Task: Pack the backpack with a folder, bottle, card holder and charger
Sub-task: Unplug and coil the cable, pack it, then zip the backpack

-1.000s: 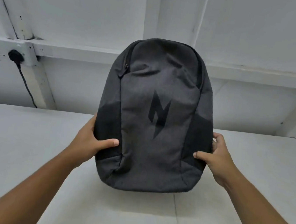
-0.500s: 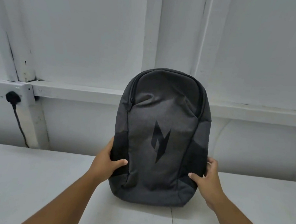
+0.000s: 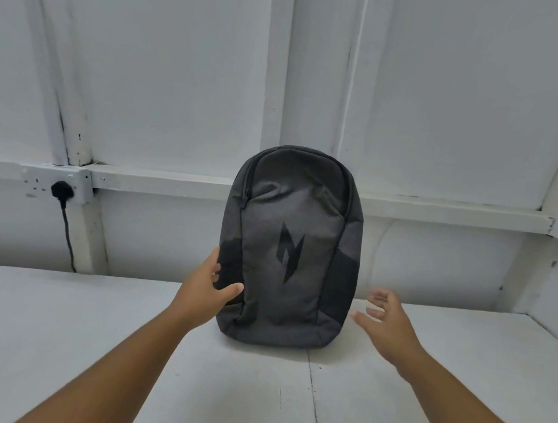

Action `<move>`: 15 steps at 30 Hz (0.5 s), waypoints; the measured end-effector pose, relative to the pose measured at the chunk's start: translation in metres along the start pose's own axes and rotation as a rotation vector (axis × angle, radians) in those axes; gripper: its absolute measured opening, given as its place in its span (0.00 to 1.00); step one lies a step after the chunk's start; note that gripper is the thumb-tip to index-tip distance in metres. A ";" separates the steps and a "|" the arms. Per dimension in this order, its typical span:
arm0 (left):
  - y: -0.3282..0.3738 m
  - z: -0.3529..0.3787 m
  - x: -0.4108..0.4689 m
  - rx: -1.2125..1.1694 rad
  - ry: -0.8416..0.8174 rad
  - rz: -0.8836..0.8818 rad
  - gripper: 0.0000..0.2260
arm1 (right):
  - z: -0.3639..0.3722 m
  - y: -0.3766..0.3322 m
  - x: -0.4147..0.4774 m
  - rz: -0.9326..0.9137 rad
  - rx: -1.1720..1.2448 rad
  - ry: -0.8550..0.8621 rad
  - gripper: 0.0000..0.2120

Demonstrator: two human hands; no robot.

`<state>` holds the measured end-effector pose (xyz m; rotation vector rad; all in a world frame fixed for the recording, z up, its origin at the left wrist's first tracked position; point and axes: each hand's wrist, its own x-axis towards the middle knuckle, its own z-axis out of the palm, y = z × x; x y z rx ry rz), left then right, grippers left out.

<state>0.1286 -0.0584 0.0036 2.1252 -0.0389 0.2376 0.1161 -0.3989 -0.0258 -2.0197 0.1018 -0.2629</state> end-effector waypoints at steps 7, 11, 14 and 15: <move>0.054 -0.053 -0.106 0.042 -0.005 0.243 0.35 | -0.049 -0.079 -0.127 -0.239 0.007 0.132 0.22; 0.084 -0.059 -0.167 0.223 -0.098 0.375 0.31 | -0.049 -0.118 -0.183 -0.382 -0.216 0.023 0.23; 0.099 -0.051 -0.205 0.285 -0.138 0.453 0.31 | -0.041 -0.125 -0.217 -0.466 -0.351 -0.084 0.29; 0.104 -0.047 -0.216 0.278 -0.114 0.457 0.31 | -0.040 -0.124 -0.223 -0.489 -0.375 -0.111 0.30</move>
